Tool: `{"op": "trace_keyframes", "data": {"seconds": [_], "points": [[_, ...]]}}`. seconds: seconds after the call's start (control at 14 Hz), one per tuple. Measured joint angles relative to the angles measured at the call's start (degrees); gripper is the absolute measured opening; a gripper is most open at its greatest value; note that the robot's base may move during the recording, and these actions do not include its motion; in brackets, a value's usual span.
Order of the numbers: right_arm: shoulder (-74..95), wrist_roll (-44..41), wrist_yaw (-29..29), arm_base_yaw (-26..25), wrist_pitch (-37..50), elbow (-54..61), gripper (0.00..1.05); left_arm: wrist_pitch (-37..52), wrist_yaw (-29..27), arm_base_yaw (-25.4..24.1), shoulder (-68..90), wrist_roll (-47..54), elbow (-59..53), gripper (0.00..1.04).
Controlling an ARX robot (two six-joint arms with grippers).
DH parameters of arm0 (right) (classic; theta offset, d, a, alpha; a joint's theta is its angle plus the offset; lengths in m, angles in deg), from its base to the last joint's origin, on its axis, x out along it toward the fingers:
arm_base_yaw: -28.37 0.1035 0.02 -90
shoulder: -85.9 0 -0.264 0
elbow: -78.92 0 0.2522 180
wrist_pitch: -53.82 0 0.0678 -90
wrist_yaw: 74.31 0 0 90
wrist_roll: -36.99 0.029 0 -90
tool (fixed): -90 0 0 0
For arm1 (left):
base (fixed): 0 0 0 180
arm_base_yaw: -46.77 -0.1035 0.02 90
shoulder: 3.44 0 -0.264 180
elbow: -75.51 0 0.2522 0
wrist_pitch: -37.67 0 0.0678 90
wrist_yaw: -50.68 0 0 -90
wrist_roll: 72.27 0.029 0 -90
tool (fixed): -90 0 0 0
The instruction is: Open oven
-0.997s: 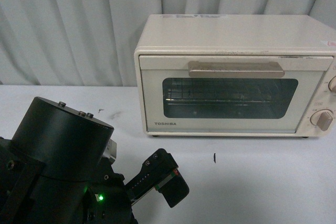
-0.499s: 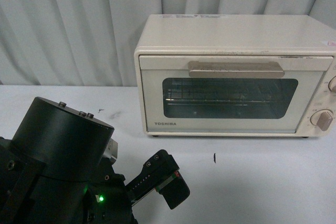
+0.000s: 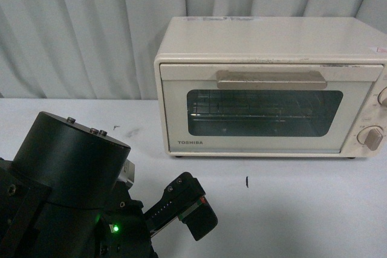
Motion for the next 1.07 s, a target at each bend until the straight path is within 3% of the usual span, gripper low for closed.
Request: {"op": "trace_keyframes", "data": {"seconds": [0.36, 0.5, 0.93, 1.07], "points": [[33.97, -12.59, 1.7, 0.33, 29.68, -12.44, 0.98, -0.07, 0.0, 0.0, 0.0, 0.0, 0.11, 0.98], [47.52, -20.2, 4.0, 1.62, 35.21, -20.94, 0.98, -0.09, 0.02, 0.0, 0.0, 0.0, 0.11, 0.98], [70.84, -52.76, 9.2, 5.84, 32.92, -42.01, 0.98, -0.07, 0.02, 0.0, 0.0, 0.0, 0.11, 0.98], [73.55, -80.15, 15.3, 7.3, 31.76, -43.28, 0.5, -0.07, 0.04, 0.0, 0.0, 0.0, 0.15, 0.98]]}}
